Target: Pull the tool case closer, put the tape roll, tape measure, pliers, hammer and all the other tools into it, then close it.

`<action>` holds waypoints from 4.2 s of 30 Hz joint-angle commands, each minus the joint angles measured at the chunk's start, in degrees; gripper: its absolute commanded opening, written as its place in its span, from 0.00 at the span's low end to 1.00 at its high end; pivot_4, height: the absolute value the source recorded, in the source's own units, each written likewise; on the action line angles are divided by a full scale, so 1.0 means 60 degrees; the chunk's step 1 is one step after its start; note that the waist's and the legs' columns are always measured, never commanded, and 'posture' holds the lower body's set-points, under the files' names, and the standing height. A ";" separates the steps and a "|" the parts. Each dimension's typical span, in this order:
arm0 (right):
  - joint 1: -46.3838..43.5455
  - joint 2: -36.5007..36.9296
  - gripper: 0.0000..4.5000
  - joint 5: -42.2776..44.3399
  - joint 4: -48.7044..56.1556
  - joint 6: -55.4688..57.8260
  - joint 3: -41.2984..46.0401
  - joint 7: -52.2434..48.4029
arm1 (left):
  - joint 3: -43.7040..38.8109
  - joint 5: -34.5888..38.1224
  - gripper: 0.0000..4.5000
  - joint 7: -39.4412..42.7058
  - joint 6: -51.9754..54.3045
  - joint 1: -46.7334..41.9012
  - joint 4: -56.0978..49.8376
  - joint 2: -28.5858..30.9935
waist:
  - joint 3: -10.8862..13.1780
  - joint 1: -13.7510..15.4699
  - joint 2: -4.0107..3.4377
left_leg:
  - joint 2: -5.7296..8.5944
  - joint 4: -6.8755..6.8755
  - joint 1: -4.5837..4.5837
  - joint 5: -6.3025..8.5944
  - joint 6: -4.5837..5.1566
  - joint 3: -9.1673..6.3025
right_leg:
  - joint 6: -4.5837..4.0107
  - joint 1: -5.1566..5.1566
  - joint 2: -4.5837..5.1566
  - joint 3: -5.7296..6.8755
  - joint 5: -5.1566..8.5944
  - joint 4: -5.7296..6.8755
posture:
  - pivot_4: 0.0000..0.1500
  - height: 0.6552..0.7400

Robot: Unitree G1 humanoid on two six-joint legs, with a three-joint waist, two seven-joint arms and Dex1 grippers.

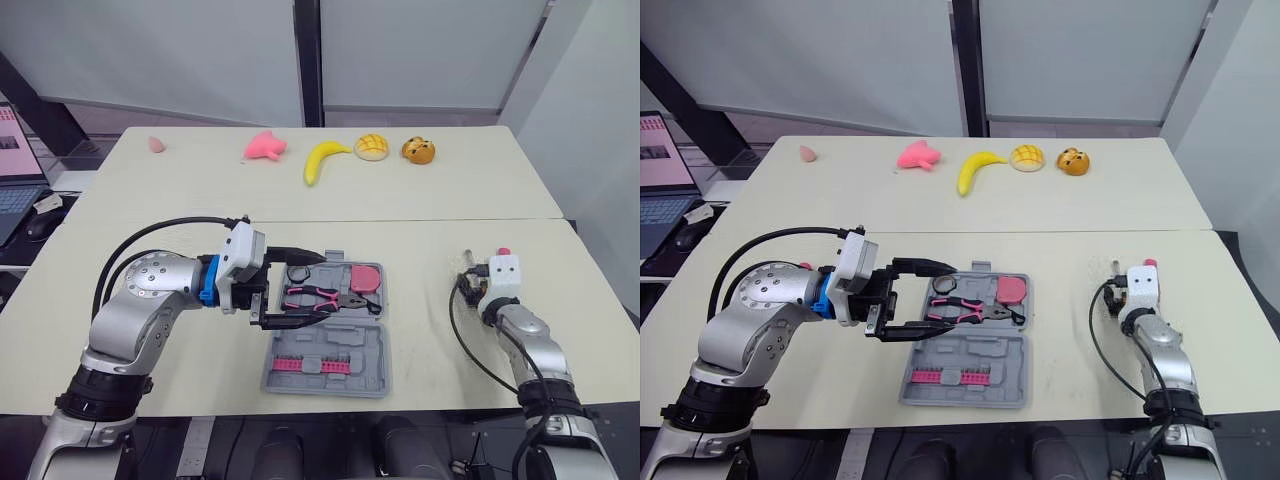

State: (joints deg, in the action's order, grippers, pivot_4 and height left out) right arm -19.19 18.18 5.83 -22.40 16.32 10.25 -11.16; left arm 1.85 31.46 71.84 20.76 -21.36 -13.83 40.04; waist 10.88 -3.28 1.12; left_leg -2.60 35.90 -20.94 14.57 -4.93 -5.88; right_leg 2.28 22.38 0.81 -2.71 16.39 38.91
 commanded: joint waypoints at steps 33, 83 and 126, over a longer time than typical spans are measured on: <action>0.0859 0.4936 0.07 0.1128 1.0433 0.5151 -0.4258 -0.5777 | -0.1647 -0.1769 1.00 0.0509 -0.2503 0.2468 0.1664 0.2558 | 0.0034 0.0026 -0.0043 | -0.0012 -0.0012 -0.0005 0.0001 0.0000 -0.0015 | 0.0030 0.0021 -0.0003 0.0018 0.0040 0.0000 | 1.00 1.00; -0.3946 -0.0301 0.07 -0.1618 0.4360 0.5013 -0.9391 -0.5826 | -0.1425 -0.2380 1.00 0.0359 -0.3475 0.3648 0.1478 0.2431 | 0.0034 -0.0005 -0.0019 | -0.0012 0.0013 -0.0169 -0.0002 0.0000 -0.0034 | -0.0018 0.0184 -0.0004 0.0044 -0.0001 0.0031 | 1.00 1.00; -0.2945 -0.0291 0.00 -0.1852 0.3597 0.2614 -0.8474 -0.6695 | -0.1513 -0.2181 1.00 0.0252 -0.3227 0.3857 0.1372 0.2335 | 0.0021 -0.0026 -0.0012 | -0.0012 0.0027 -0.0117 -0.0004 0.0003 -0.0037 | -0.0026 0.0154 -0.0009 0.0041 -0.0007 0.0087 | 1.00 1.00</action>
State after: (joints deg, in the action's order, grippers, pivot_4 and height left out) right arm -36.68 16.09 -5.82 -3.87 33.00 -42.57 -50.56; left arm -5.92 17.16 73.28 1.91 1.57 -4.84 54.16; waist 11.00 -3.44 1.04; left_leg -2.67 36.07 -21.65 14.54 -4.91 -6.11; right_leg 2.13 23.31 0.75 -2.47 16.35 39.45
